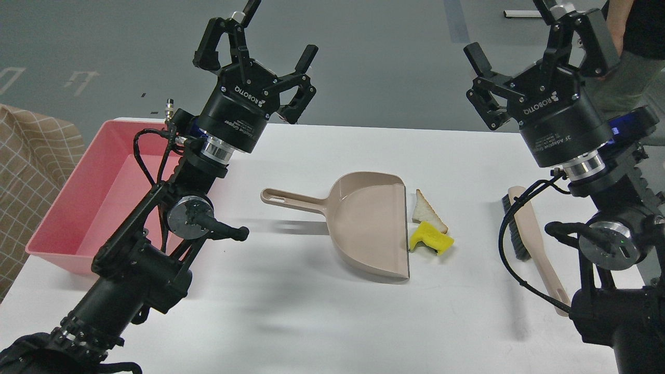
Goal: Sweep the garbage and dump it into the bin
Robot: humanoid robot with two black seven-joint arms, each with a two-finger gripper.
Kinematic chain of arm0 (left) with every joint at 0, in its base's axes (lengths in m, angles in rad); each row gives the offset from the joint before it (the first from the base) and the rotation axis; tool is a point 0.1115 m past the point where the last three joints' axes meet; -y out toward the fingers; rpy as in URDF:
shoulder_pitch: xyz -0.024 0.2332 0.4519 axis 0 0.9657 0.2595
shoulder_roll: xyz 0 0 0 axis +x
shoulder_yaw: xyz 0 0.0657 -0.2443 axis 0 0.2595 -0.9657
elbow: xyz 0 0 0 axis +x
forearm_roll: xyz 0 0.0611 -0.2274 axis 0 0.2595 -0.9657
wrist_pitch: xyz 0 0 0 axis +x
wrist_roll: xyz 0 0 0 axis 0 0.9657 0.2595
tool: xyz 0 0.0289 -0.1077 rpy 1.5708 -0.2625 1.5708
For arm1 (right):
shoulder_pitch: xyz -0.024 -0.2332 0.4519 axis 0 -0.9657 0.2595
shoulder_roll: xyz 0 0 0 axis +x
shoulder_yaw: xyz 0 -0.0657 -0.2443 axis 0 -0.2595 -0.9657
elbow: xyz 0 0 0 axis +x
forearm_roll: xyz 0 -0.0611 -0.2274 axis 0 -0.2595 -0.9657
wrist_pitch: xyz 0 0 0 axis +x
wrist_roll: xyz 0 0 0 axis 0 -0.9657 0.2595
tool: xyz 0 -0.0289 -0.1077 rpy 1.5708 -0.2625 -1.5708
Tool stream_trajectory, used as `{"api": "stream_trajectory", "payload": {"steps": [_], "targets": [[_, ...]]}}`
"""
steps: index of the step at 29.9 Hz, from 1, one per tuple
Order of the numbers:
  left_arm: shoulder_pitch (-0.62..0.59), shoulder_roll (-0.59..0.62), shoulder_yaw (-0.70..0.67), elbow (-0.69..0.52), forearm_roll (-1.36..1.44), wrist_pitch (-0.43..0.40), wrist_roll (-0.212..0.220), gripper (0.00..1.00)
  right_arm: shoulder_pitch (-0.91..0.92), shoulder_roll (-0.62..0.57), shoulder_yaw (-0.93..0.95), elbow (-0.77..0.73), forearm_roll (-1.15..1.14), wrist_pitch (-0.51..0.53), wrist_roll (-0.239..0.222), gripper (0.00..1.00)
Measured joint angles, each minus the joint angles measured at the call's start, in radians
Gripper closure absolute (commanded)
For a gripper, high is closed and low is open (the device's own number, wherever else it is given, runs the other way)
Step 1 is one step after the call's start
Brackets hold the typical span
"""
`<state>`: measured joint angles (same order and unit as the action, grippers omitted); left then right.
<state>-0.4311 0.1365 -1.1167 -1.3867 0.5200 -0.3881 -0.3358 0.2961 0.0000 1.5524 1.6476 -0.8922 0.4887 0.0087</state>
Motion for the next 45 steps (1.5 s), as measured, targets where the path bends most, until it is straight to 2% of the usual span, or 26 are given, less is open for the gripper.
{"api": "stream_trajectory", "payload": {"steps": [45], "targets": [[-0.012,-0.003,0.013,-0.003,0.017,0.016,-0.006,0.02,-0.009,0.0,-0.003,0.0,-0.001,-0.001,-0.005,0.0]]}}
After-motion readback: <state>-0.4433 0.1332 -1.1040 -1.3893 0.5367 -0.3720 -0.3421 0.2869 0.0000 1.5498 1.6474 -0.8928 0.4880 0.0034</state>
